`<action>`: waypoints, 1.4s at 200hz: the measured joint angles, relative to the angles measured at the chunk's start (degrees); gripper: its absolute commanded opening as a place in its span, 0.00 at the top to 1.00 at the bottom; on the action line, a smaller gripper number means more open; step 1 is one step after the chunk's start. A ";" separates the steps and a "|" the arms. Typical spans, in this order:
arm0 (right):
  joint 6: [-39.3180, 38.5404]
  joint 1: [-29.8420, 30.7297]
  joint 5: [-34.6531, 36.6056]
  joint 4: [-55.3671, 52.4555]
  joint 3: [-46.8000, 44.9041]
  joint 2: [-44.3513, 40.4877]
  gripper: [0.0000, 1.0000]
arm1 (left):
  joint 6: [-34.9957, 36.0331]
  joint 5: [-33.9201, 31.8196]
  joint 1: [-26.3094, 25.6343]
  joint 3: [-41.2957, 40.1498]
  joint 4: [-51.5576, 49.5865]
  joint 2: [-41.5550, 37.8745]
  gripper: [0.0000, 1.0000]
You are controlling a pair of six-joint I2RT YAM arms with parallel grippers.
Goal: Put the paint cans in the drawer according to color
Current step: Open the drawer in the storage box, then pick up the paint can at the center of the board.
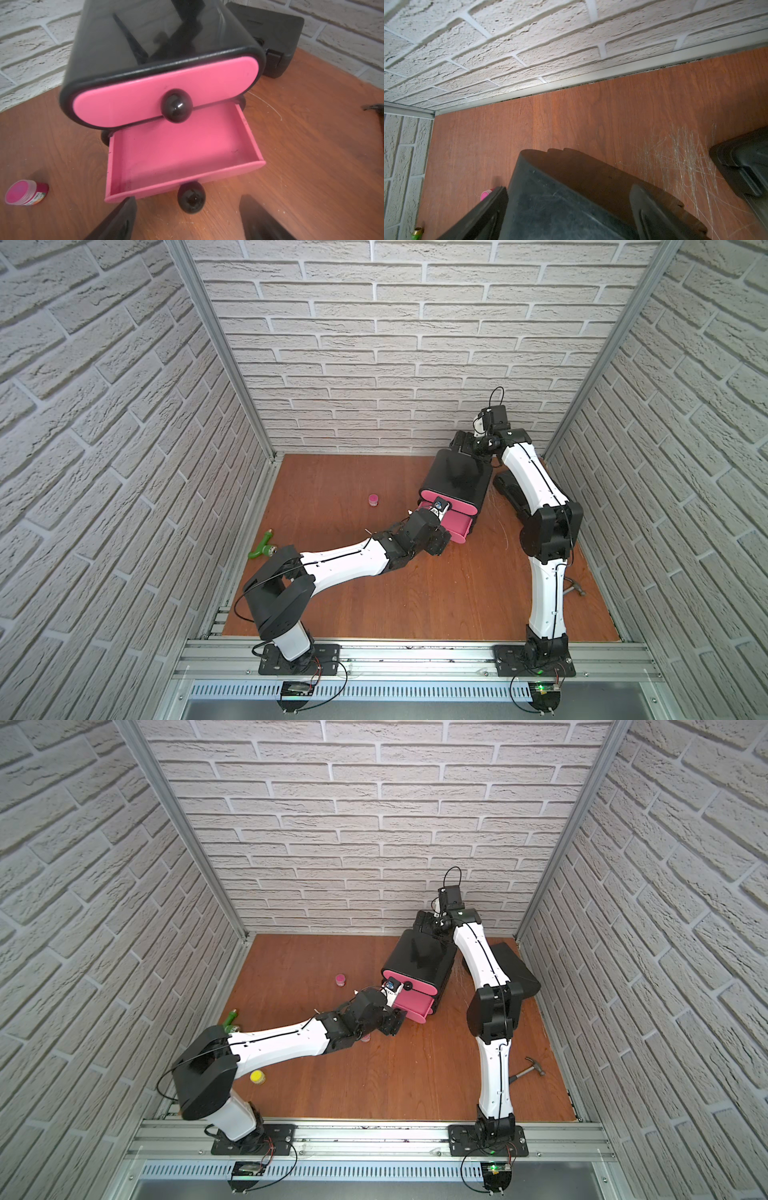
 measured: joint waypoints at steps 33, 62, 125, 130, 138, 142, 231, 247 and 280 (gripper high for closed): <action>-0.13 -0.20 -0.33 -6.73 0.42 -3.50 0.00 | -1.01 -1.64 1.18 2.97 -9.35 -5.62 0.02; -0.24 -0.17 -0.48 -11.04 -4.94 -12.57 0.00 | -3.87 -4.87 4.39 8.41 -20.28 -9.84 0.01; 0.11 3.65 2.58 -16.74 -30.10 -41.42 0.00 | -26.14 -7.72 20.57 14.01 -49.37 -17.88 0.02; 0.26 4.28 2.58 -17.00 -31.95 -42.88 0.00 | -28.39 -7.26 22.64 14.01 -51.67 -18.08 0.02; 0.37 5.46 2.51 -17.59 -35.19 -45.13 0.01 | -31.47 -6.14 25.73 14.01 -55.58 -18.18 0.05; 0.44 5.97 2.49 -17.84 -36.50 -45.99 0.01 | -32.79 -5.79 27.19 13.99 -57.29 -18.18 0.06; 5.20 18.82 3.04 -17.92 -55.87 -58.03 0.03 | -38.36 3.63 37.99 3.89 -69.90 -16.24 0.44; 5.25 19.52 4.15 -17.84 -56.00 -58.18 0.03 | -37.75 6.21 38.62 1.75 -68.17 -13.94 0.46; 5.22 20.96 5.31 -17.66 -56.11 -58.21 0.03 | -35.58 10.10 39.12 1.14 -63.47 -7.52 0.48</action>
